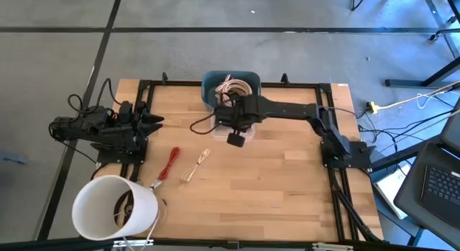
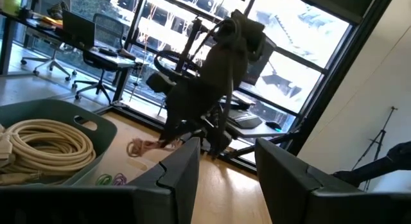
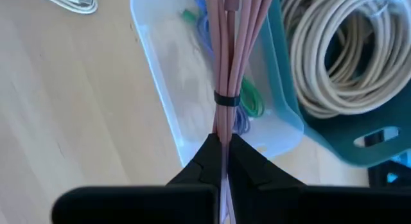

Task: Pick & Place USB Port
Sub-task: Put the pink charger cable into the transparent bin

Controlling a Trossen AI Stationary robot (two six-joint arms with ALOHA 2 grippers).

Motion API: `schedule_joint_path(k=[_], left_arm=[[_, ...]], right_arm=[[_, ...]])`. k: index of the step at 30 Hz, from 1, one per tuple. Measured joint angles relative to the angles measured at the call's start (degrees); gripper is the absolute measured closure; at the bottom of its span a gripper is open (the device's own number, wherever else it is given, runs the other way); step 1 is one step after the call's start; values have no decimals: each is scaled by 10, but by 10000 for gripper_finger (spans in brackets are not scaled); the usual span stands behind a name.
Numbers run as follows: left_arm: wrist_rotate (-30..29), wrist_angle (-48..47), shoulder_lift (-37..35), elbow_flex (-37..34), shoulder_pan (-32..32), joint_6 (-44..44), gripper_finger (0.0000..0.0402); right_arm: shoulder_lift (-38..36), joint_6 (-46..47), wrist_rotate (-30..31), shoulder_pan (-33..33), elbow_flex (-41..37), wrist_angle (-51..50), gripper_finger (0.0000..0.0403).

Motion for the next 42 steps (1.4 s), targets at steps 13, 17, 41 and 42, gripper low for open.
schedule_joint_path(k=[13,17,41,42], left_arm=[[0,0,0,0,0,0,258],[0,0,0,0,0,0,258],[0,0,0,0,0,0,258],[0,0,0,0,0,0,258]], right_arm=[[29,-90,-53,-68,2,45,397],[60,-112,-68,-79,2,43,397],[208,-171,-144,-98,2,45,397],[208,-165,-144,-99,2,45,397]])
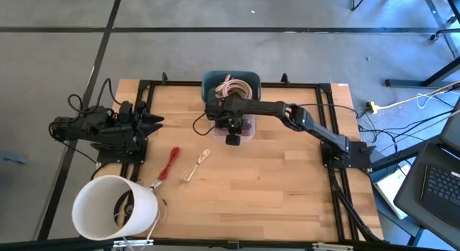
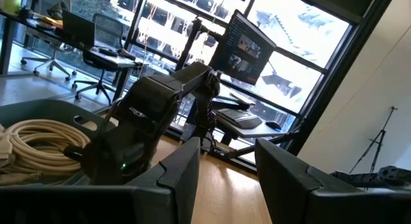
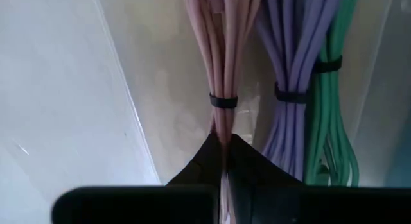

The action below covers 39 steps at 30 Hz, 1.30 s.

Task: Pick & Place USB Port
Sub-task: Put the pink charger cable into the transparent bin, then put the red charger cable into the transparent bin

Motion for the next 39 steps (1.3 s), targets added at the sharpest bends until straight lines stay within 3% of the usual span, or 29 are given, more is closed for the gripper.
schedule_joint_path(k=[3,11,15,20,31,39], left_arm=[[0,0,0,0,0,0,258],[0,0,0,0,0,0,258],[0,0,0,0,0,0,258],[0,0,0,0,0,0,258],[0,0,0,0,0,0,258],[0,0,0,0,0,0,258]], right_arm=[[0,25,-2,-1,0,-1,377],[-38,66,52,1,-1,0,263],[-66,95,67,8,-1,3,234],[-156,164,86,54,-1,9,228],[-428,279,275,277,0,-45,242],[-549,322,410,356,-16,-64,281]])
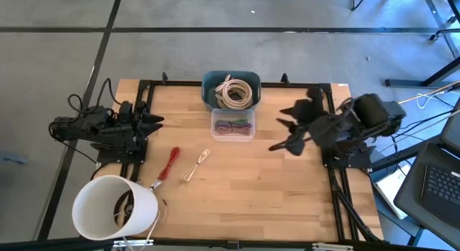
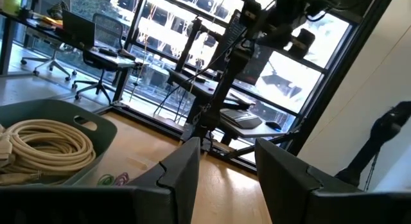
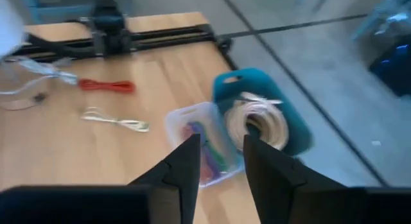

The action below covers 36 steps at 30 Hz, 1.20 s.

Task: Pick & Place USB Port
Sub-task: Put the red charger cable into the transparent bin

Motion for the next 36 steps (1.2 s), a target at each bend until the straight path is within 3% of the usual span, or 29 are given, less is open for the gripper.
schedule_joint_path(k=[3,8,14,18,26,31,36], left_arm=[[0,0,0,0,0,0,258],[-1,0,0,0,0,3,258],[-5,0,0,0,0,20,258],[-13,0,0,0,0,38,258],[-90,27,0,0,0,58,258],[-130,41,0,0,0,32,258],[-163,33,2,0,0,29,258]], right_arm=[[-51,9,27,3,-95,38,288],[-161,0,-3,4,-369,183,291],[-387,94,-22,13,-582,259,291],[-542,61,-62,27,-692,371,291],[-765,-159,-85,27,-881,655,293],[-838,-154,-126,27,-955,656,326],[-886,-168,-83,25,-1006,657,381]])
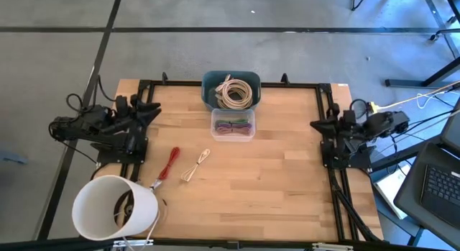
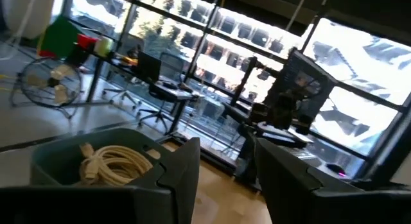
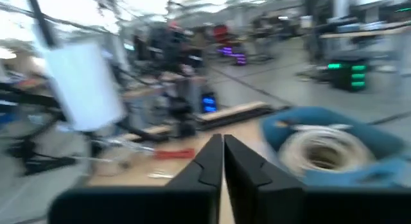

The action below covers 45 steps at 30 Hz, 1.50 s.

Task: Pick & Place USB Port
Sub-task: Put the red charger cable into the transparent bin

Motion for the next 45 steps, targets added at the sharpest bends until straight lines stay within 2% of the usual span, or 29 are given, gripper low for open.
schedule_joint_path(k=[2,6,11,15,20,29,33,36,41,45], left_arm=[[-22,-5,1,0,0,8,258],[-63,-3,4,0,0,30,258],[-62,-9,4,0,0,38,258],[-31,-12,4,0,0,59,258],[-15,-51,4,0,0,67,258],[69,-128,4,0,0,53,258],[126,-173,4,0,0,14,258],[166,-229,16,0,0,-60,258],[221,-304,77,0,0,-170,258],[261,-320,140,0,0,-286,258]], right_arm=[[-15,-19,32,0,-4,-19,396],[-18,-40,84,0,-5,-50,393],[-16,0,12,0,-13,-61,399],[-13,31,-28,0,-40,-62,400],[-13,49,11,0,-65,-63,393],[-13,49,13,0,-66,-65,374],[-13,48,13,0,-66,-65,373],[-13,49,13,0,-66,-65,373],[-13,49,13,0,-66,-65,373],[-13,47,13,0,-66,-65,373]])
